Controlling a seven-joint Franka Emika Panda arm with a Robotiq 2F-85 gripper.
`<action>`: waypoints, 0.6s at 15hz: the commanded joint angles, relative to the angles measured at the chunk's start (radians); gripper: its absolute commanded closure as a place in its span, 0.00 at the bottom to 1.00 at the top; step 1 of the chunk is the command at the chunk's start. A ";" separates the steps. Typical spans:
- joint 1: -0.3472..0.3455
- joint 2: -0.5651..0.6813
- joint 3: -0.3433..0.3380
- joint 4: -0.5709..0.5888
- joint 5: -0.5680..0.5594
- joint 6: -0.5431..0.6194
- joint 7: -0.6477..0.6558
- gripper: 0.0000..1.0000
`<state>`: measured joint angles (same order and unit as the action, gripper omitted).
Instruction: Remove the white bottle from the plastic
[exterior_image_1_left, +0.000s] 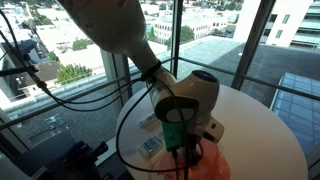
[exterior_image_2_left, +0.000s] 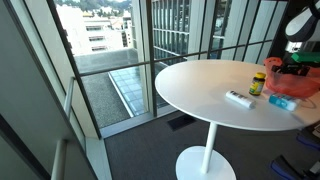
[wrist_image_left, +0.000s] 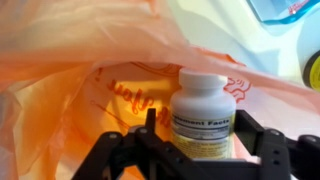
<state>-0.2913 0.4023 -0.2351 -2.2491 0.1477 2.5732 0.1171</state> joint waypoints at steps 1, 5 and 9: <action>0.003 -0.008 -0.002 0.016 0.011 0.006 0.007 0.51; 0.015 -0.061 -0.008 0.000 -0.001 -0.007 0.017 0.65; 0.032 -0.115 -0.018 -0.017 -0.023 -0.019 0.026 0.65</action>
<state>-0.2788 0.3486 -0.2375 -2.2420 0.1471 2.5730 0.1171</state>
